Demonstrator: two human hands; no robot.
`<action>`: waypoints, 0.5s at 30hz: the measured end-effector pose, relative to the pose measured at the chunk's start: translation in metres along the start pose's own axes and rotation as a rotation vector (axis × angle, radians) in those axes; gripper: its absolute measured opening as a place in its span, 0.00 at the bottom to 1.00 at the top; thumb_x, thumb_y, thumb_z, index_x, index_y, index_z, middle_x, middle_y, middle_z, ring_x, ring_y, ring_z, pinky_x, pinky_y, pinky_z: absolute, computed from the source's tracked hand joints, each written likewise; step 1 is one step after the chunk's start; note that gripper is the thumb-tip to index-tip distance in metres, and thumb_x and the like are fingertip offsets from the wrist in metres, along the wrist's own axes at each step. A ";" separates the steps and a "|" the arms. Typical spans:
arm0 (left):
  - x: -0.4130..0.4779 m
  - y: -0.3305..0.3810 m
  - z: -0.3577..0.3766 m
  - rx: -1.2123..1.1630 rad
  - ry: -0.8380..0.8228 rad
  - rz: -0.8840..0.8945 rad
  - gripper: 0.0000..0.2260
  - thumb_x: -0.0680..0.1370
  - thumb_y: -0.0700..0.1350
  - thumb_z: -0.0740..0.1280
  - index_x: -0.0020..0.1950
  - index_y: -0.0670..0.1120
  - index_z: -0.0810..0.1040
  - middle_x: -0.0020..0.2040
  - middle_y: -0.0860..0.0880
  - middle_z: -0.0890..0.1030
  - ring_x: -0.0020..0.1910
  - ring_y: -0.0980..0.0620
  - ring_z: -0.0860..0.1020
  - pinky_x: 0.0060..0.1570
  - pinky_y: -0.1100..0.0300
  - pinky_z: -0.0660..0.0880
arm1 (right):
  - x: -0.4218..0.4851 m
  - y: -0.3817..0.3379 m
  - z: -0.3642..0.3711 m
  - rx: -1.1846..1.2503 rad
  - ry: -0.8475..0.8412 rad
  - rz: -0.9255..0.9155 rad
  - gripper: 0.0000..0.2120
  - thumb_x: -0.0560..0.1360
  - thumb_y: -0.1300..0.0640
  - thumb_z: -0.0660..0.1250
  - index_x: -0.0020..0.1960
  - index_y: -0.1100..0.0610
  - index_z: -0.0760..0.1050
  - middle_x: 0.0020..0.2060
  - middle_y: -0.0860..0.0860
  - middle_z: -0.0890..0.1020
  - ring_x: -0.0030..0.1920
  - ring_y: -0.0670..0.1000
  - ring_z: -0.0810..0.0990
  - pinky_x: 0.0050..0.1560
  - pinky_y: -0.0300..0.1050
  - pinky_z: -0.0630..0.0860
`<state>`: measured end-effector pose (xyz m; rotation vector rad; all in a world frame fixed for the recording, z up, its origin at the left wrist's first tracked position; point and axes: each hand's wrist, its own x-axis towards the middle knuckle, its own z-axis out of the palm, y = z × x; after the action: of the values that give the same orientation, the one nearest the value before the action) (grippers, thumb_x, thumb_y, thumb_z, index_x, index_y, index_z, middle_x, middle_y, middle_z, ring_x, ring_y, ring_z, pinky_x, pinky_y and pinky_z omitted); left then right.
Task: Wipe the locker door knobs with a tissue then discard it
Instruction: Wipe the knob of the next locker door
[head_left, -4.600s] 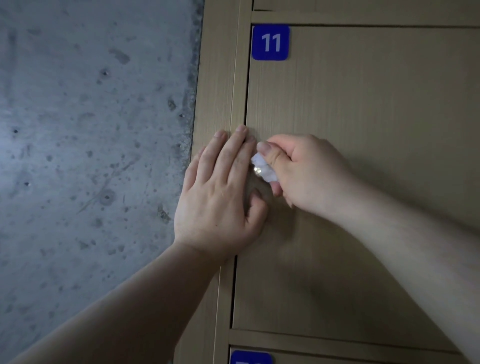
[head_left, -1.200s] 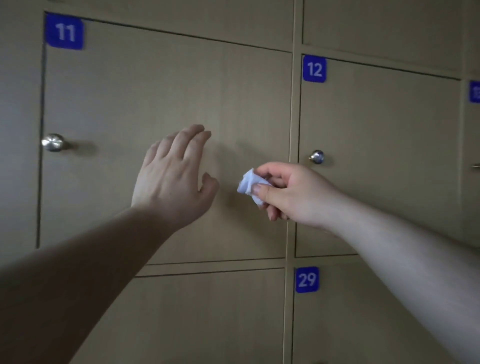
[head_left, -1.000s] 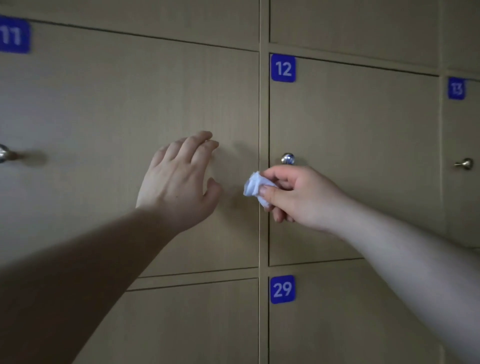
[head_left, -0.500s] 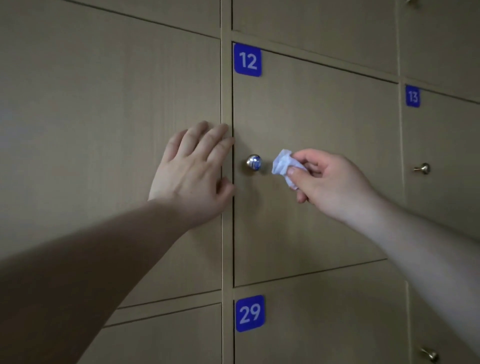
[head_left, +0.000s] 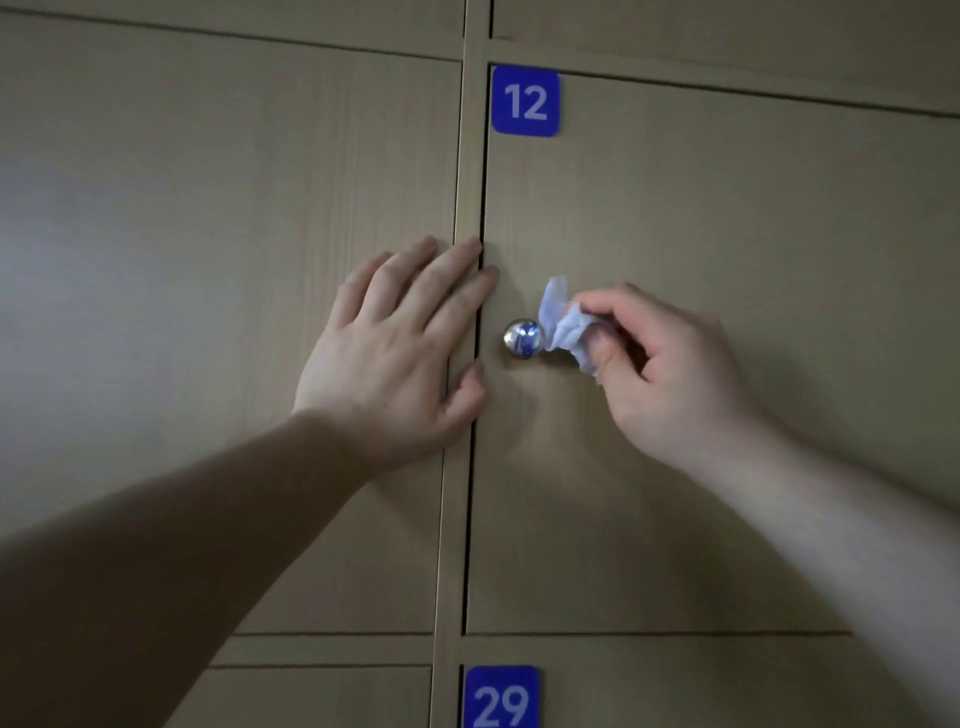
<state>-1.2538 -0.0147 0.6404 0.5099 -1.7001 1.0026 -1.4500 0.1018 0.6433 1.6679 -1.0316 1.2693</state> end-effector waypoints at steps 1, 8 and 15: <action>-0.001 0.001 0.000 0.001 0.004 -0.001 0.32 0.73 0.57 0.59 0.77 0.48 0.67 0.79 0.49 0.64 0.76 0.43 0.63 0.75 0.47 0.56 | 0.002 0.002 0.000 0.042 0.000 -0.010 0.08 0.77 0.60 0.63 0.53 0.51 0.76 0.34 0.49 0.79 0.33 0.52 0.76 0.37 0.45 0.74; -0.001 0.002 0.001 0.017 -0.022 -0.023 0.34 0.73 0.60 0.59 0.78 0.52 0.65 0.79 0.51 0.61 0.77 0.46 0.59 0.74 0.49 0.55 | 0.009 0.004 0.011 0.154 0.058 -0.215 0.02 0.75 0.62 0.68 0.47 0.58 0.79 0.37 0.42 0.76 0.39 0.40 0.74 0.41 0.31 0.68; -0.003 0.003 0.001 0.007 -0.018 -0.039 0.33 0.74 0.61 0.58 0.78 0.52 0.65 0.79 0.51 0.62 0.77 0.46 0.59 0.72 0.49 0.57 | 0.010 0.006 0.022 0.138 0.017 -0.233 0.05 0.74 0.57 0.71 0.46 0.57 0.77 0.37 0.44 0.73 0.36 0.45 0.71 0.38 0.36 0.68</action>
<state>-1.2557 -0.0138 0.6360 0.5563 -1.6969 0.9785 -1.4462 0.0783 0.6497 1.8195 -0.7275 1.2201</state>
